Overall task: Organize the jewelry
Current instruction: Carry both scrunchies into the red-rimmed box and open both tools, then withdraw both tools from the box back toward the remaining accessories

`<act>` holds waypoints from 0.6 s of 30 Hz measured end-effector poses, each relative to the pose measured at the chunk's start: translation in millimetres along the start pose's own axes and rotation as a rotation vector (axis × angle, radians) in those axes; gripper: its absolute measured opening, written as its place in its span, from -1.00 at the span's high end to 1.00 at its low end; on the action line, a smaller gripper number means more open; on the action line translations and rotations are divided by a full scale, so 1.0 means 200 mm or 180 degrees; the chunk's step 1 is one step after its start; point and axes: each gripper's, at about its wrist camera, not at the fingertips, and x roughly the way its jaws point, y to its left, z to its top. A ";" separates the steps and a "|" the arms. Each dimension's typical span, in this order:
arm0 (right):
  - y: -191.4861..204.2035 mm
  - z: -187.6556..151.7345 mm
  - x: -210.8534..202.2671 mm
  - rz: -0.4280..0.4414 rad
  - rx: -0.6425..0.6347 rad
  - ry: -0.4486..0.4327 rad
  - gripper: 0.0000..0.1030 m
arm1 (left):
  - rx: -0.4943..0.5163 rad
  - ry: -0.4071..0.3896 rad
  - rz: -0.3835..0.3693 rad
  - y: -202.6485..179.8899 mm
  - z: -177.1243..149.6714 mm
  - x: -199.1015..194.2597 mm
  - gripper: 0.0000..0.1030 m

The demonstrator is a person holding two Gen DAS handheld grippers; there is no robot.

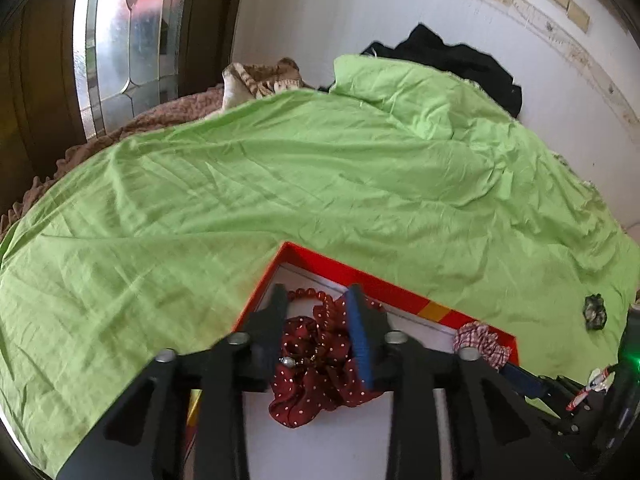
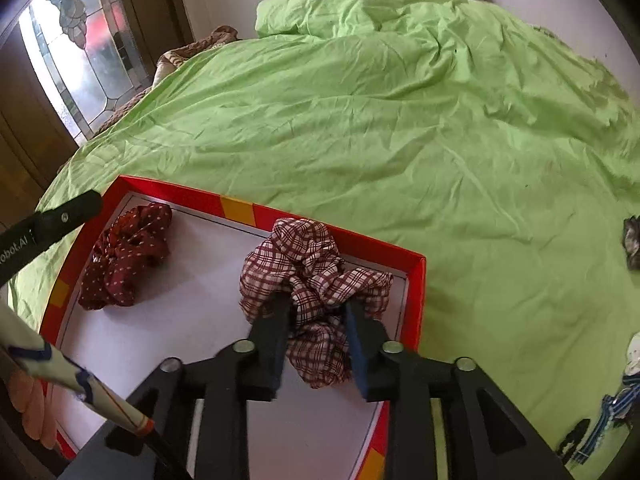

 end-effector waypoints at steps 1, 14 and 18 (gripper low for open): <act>0.00 0.00 -0.02 -0.0012 -0.0007 -0.0015 0.30 | 0.0000 -0.0043 0.0005 0.00 0.00 -0.02 0.25; -0.32 -0.36 -0.49 -0.0184 0.0142 -0.0379 0.01 | 0.0339 -0.0308 -0.0073 -0.12 -0.12 -0.22 0.23; -0.61 -0.60 -0.69 -0.0369 0.0382 -0.0495 0.00 | 0.0403 -0.0374 -0.0237 -0.20 -0.18 -0.31 0.21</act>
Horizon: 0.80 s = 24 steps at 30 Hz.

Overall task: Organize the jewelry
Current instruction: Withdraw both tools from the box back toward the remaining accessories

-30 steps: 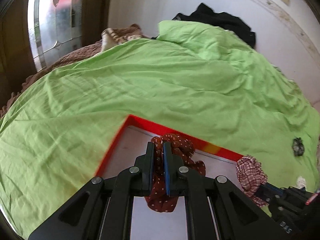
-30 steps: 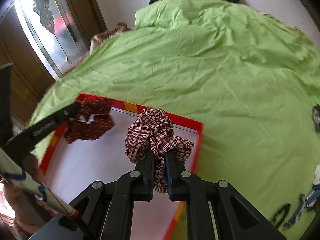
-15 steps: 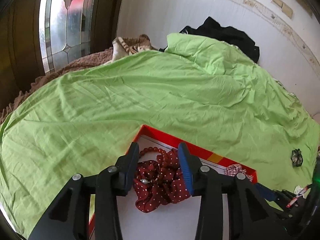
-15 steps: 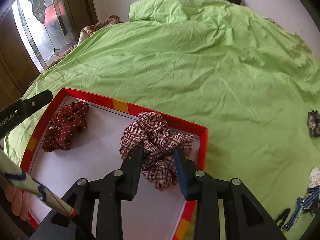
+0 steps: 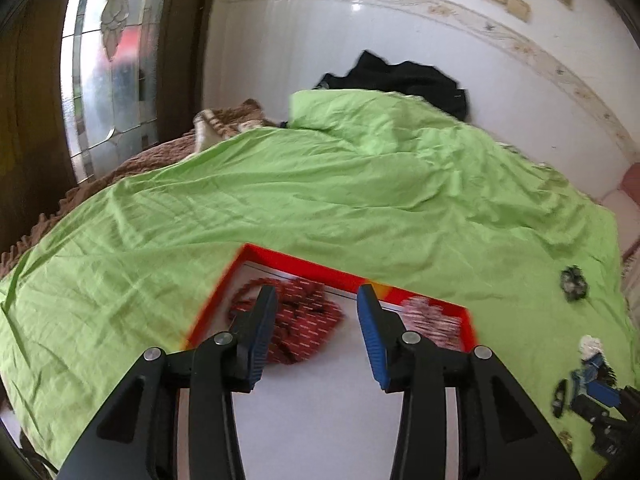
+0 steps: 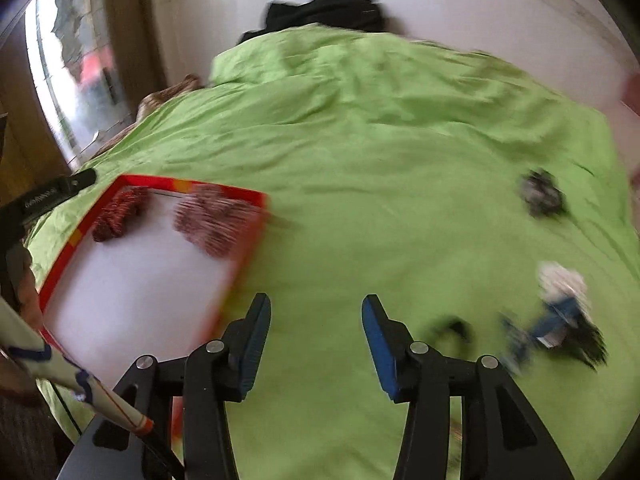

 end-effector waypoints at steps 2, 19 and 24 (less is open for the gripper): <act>-0.20 -0.08 -0.08 -0.0113 0.0199 -0.0032 -0.03 | 0.0058 -0.0017 -0.0100 -0.07 -0.03 -0.05 0.20; -0.97 -0.60 -0.33 0.0023 0.1049 -0.0013 -0.04 | 0.0947 0.0793 -0.1044 -1.09 -0.50 -0.04 0.18; -0.84 -0.57 -0.29 0.0177 0.0886 -0.0085 -0.04 | 0.1098 0.1185 -0.1096 -1.28 -0.61 0.14 0.18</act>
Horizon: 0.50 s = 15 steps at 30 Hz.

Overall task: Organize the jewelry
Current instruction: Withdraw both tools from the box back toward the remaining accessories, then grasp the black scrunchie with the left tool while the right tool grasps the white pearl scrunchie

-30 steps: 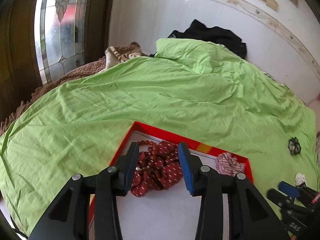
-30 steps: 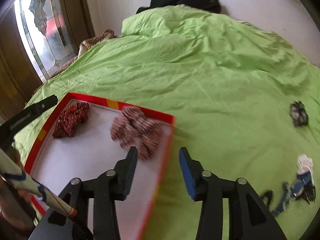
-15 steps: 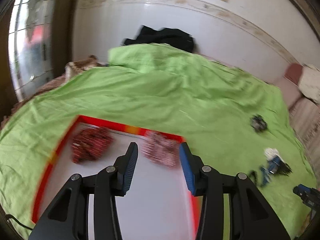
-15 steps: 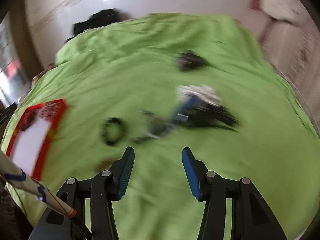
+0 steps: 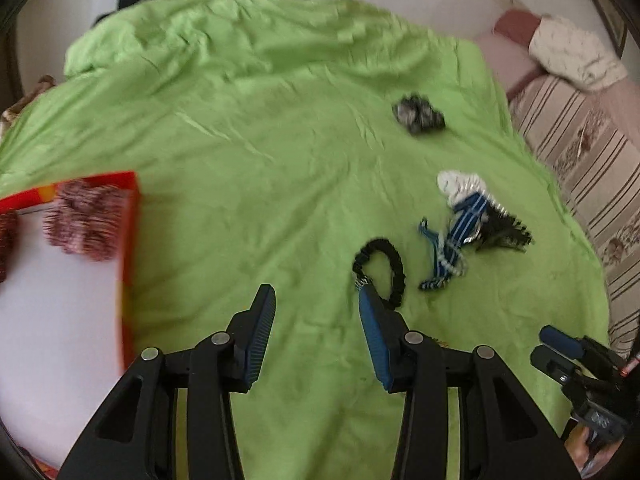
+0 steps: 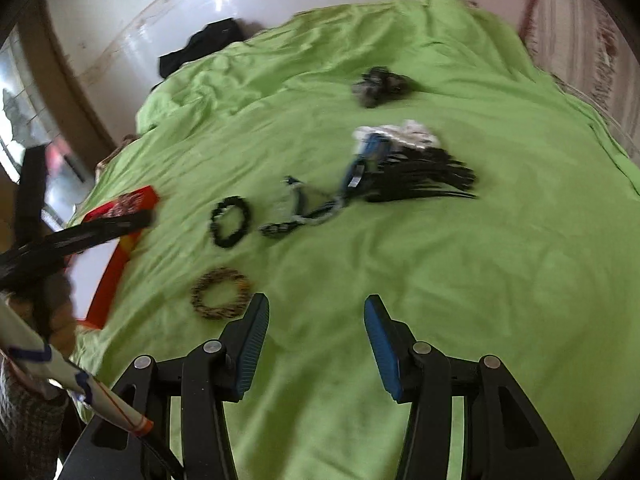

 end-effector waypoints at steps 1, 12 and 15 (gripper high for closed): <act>-0.01 0.00 0.00 -0.0009 0.0006 -0.0020 -0.04 | 0.0033 0.0037 0.0004 -0.02 0.00 0.03 0.18; -0.45 0.24 0.06 -0.0474 0.0506 -0.0138 -0.04 | 0.0156 0.0213 -0.0075 -0.07 0.08 0.24 0.18; -0.54 0.31 0.11 -0.0531 0.0644 -0.0146 -0.04 | 0.0158 0.0256 -0.0134 -0.09 0.11 0.30 0.18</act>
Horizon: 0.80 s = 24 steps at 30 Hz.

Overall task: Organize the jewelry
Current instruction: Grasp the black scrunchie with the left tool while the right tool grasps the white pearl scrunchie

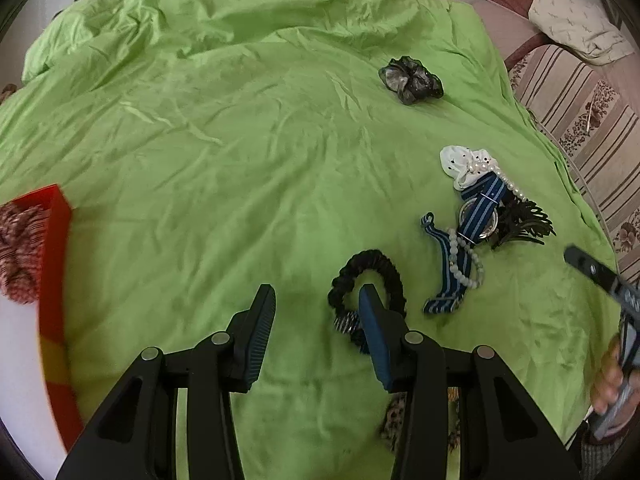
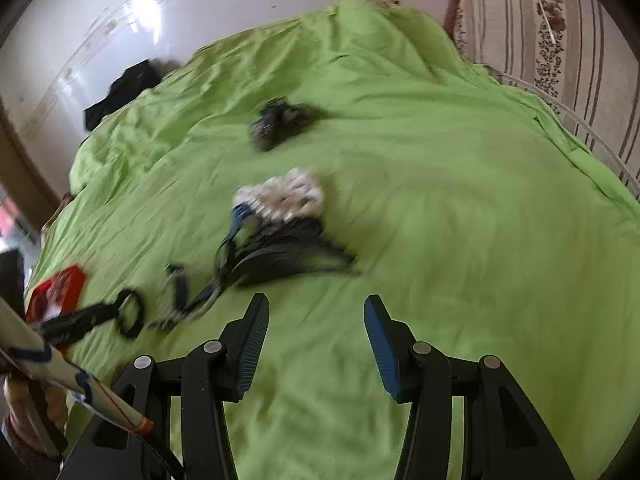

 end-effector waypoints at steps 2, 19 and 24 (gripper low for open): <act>-0.03 0.06 0.02 0.0007 0.0109 -0.0036 -0.04 | 0.0010 0.0034 -0.0039 -0.01 0.01 0.03 0.18; 0.12 0.45 0.63 0.0100 -0.0174 0.0709 0.68 | 0.0293 -0.0041 -0.0185 -0.08 0.01 0.10 0.80; 0.17 0.46 0.46 -0.0188 -0.0338 0.0377 0.88 | 0.0277 -0.0129 -0.0171 -0.08 0.01 0.02 0.90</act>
